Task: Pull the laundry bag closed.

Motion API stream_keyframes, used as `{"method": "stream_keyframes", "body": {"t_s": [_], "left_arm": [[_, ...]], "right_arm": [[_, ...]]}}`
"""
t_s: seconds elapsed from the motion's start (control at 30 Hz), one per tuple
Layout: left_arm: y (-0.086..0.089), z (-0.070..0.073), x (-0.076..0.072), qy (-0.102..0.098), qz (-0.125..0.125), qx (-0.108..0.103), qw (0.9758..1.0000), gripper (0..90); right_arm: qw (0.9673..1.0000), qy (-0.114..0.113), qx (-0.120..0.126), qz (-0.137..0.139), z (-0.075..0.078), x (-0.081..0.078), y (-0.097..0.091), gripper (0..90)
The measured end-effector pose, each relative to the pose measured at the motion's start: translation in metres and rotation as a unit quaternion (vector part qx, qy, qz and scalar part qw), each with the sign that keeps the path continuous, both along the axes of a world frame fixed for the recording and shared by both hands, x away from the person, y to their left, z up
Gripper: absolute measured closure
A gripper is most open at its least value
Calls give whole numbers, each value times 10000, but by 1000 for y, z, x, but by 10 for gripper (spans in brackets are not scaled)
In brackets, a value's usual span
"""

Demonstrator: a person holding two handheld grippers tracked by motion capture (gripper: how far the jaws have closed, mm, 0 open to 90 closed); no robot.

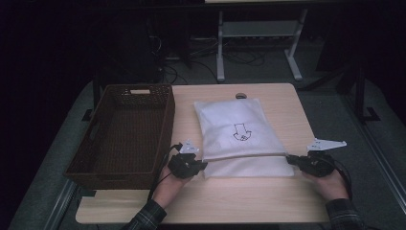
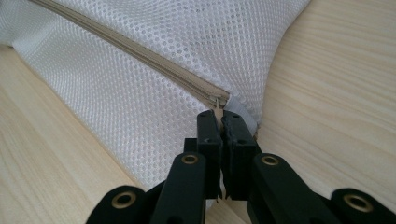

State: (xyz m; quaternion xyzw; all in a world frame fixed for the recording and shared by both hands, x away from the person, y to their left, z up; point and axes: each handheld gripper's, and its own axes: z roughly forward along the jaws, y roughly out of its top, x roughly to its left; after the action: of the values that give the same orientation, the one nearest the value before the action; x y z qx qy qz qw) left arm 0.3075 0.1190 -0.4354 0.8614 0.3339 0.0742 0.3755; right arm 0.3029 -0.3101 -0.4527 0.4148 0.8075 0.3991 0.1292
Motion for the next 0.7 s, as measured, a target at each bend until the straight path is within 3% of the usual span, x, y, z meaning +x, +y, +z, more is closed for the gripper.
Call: {"method": "stream_keyframes", "body": {"t_s": [0.17,0.33,0.47,0.67,0.7], "left_arm": [[0,-1,-1,36,-19,-17,10000,797],[1,0,-1,11,20,-76,10000,505],[0,-1,-3,-25,-112,-167,9998,296],[-4,-3,-10,44,-292,-121,9995,162],[-4,-3,-12,27,-322,-138,9994,152]], "right_arm": [[10000,-10,-33,-20,0,-1,3,805],[9995,-105,279,-67,6,-3,6,540],[9990,-193,388,-114,10,-5,13,357],[9984,-446,11,-335,10,-10,32,131],[9983,-460,-20,-344,9,-11,34,133]]}}
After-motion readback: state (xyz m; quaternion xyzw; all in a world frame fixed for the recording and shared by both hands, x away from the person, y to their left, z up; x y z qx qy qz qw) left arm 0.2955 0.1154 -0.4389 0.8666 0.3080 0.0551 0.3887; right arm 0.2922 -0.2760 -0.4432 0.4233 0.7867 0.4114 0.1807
